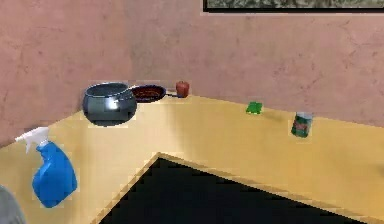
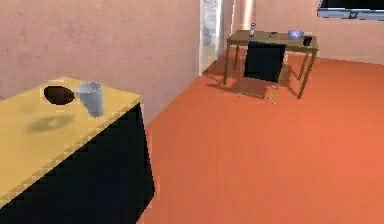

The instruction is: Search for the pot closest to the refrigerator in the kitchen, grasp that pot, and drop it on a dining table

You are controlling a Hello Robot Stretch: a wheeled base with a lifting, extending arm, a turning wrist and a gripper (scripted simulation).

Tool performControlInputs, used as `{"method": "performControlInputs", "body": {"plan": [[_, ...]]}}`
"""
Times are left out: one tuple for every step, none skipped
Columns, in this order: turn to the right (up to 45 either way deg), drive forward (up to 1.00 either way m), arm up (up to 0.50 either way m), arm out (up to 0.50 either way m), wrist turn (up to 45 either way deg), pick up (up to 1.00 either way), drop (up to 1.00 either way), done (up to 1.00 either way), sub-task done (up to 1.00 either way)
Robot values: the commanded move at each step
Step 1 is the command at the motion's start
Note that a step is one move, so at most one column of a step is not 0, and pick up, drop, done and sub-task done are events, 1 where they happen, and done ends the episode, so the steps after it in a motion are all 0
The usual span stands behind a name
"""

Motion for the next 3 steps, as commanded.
{"method": "performControlInputs", "body": {"plan": [[45.0,0.00,0.00,0.00,0.0,0.00,0.00,0.00,0.00],[45.0,0.00,0.00,0.00,0.0,0.00,0.00,0.00,0.00],[24.0,0.00,0.00,0.00,0.0,0.00,0.00,0.00,0.00]]}}
